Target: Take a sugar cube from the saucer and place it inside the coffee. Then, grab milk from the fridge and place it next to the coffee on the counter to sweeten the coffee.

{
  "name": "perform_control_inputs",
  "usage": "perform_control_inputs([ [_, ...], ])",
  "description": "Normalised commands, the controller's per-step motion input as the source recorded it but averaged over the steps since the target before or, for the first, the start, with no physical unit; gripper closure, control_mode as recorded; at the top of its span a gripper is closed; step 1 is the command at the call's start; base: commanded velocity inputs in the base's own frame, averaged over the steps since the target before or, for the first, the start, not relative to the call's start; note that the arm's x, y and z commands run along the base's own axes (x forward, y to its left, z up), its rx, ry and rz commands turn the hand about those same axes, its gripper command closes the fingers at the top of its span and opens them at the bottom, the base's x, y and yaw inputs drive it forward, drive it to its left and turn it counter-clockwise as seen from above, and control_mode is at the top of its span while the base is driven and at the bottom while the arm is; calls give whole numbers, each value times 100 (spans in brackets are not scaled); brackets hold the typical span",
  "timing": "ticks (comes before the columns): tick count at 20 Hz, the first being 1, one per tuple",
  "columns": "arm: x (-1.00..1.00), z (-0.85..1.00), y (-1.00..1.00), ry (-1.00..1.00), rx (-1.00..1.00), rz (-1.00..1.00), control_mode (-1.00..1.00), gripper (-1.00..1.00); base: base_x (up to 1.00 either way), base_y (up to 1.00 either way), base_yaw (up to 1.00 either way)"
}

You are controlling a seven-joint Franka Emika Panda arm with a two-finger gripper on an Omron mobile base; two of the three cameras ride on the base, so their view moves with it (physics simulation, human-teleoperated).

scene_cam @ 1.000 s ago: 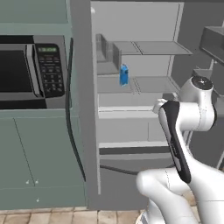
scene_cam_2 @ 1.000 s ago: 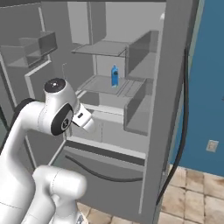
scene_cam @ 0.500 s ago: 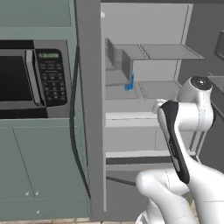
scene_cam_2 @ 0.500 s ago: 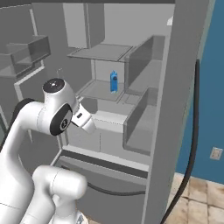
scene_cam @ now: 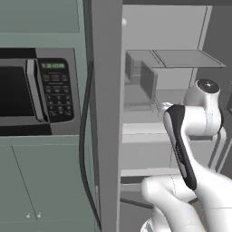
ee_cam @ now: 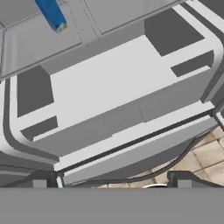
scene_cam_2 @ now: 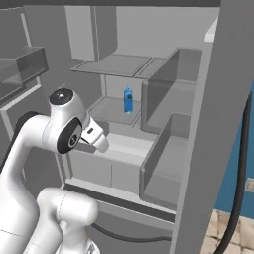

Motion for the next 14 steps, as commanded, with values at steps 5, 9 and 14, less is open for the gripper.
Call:
perform_control_inputs([
  [5, 0, 0, 0, 0, 0, 0, 100, -100, 50, 14, 0],
  [9, 13, 1, 3, -3, -2, 0, -100, -100, 34, 8, 0],
  [14, 80, 18, 2, -9, -9, 0, -100, -100, 0, 0, 0],
])
